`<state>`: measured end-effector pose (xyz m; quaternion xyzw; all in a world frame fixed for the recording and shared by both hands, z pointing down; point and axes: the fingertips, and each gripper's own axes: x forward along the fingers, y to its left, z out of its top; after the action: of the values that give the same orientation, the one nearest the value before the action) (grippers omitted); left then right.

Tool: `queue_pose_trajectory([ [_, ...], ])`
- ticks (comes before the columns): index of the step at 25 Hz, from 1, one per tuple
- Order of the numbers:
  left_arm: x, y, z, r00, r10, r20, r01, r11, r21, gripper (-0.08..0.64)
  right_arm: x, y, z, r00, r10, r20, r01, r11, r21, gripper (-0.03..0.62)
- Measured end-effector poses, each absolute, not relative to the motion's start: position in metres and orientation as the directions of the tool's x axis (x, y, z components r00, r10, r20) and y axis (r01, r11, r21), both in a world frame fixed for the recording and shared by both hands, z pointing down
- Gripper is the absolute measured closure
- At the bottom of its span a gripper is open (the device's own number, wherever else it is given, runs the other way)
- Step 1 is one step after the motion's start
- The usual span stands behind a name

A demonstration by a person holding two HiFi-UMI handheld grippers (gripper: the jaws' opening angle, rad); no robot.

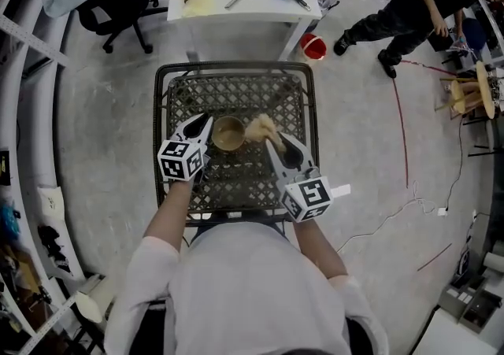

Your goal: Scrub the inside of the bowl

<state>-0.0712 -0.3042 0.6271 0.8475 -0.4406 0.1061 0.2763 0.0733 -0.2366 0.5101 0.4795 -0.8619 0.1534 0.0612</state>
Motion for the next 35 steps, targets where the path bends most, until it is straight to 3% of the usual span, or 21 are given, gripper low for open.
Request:
queue_pose_trajectory([
  [10,-0.070,-0.297,0.695,0.578,-0.585,0.569,-0.815,-0.376,0.441,0.510,0.073,-0.235,0.526,-0.542,-0.789,0.289,-0.840,0.496,-0.219,0.492],
  [12,-0.070,-0.296,0.708,0.572,-0.566,0.594,-0.818,-0.347,0.459,0.435,0.075,-0.236,0.530,-0.543,-0.786,0.295,-0.839,0.496,-0.224,0.492],
  [18,-0.072,-0.287,0.748,0.552,-0.503,0.665,-0.829,-0.244,0.504,0.417,0.074,-0.235,0.539,-0.548,-0.776,0.312,-0.836,0.496,-0.235,0.492],
  [27,-0.072,-0.277,0.779,0.524,-0.440,0.730,-0.839,-0.117,0.531,0.420,0.082,-0.232,0.546,-0.537,-0.775,0.332,-0.843,0.480,-0.244,0.492],
  [35,-0.071,-0.275,0.785,0.493,-0.417,0.763,-0.864,-0.130,0.487,0.508,0.083,-0.233,0.546,-0.537,-0.777,0.329,-0.843,0.481,-0.239,0.492],
])
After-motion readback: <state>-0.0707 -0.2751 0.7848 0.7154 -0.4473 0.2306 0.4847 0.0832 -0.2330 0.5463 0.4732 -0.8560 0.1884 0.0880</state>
